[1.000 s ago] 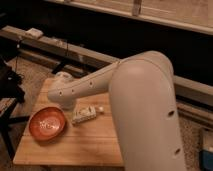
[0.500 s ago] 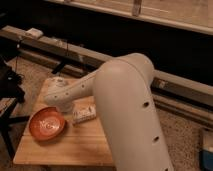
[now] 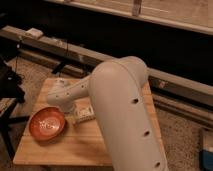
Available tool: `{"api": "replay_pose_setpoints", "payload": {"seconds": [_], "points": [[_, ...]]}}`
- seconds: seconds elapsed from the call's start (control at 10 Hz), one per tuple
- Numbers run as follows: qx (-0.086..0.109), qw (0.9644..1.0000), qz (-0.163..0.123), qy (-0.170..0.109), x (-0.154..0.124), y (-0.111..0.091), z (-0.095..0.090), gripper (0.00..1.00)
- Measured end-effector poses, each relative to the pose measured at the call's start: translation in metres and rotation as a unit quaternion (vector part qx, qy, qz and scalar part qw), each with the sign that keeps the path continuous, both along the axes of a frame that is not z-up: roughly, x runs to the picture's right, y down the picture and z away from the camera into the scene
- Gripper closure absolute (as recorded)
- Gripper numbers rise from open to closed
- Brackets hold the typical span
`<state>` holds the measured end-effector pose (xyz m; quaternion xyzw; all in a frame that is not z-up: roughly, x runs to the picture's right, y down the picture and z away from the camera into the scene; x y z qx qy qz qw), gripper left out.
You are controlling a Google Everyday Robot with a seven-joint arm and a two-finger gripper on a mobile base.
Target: Place the bottle in the ceramic bowl
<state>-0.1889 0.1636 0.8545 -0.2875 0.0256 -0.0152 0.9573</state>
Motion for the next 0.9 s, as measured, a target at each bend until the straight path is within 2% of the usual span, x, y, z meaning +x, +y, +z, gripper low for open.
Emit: {"api": "replay_pose_setpoints", "payload": {"seconds": [0.2, 0.3, 0.7, 0.9], "points": [[-0.003, 1.0, -0.004, 0.003, -0.001, 0.004, 0.005, 0.35], [-0.002, 1.0, -0.002, 0.008, 0.0, 0.004, 0.008, 0.41], [0.003, 0.9994, 0.015, 0.03, 0.012, -0.005, 0.008, 0.78], [0.026, 0.9973, 0.038, 0.058, 0.031, -0.022, -0.001, 0.98]]}}
